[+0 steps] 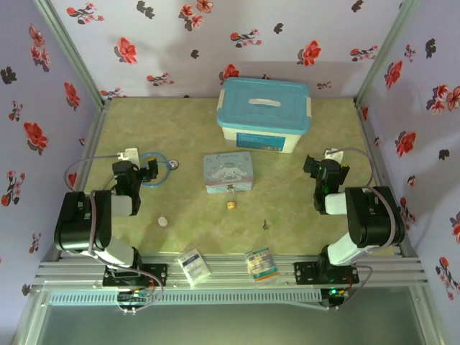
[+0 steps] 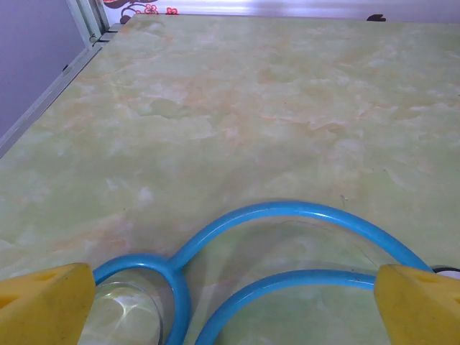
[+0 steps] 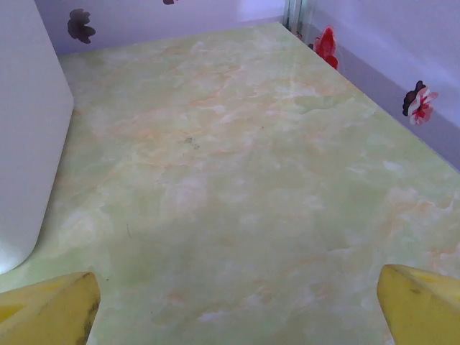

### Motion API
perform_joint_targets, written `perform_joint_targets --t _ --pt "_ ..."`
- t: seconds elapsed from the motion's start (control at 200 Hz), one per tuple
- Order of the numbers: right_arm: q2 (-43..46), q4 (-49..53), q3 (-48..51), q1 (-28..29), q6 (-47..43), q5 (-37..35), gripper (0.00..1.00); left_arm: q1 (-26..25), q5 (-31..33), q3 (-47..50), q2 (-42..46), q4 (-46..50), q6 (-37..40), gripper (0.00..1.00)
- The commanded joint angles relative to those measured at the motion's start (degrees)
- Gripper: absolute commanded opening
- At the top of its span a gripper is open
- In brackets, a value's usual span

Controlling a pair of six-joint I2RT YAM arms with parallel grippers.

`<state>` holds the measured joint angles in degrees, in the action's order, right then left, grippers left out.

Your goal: Unlock the padlock with the key

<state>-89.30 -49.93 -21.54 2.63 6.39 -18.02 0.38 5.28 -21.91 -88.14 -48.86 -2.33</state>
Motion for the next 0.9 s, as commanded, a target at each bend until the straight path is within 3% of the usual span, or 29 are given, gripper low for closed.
perform_joint_targets --t 0.0,0.895 --pt "-0.15 -2.63 0.27 0.18 -0.6 -1.49 0.99 -0.2 -0.41 -1.03 -0.4 -1.24 1.85 1.0" --pt "-0.21 -2.27 0.0 -0.17 -0.39 -1.49 0.99 -0.15 -0.4 -1.03 -0.44 -1.23 1.74 1.0"
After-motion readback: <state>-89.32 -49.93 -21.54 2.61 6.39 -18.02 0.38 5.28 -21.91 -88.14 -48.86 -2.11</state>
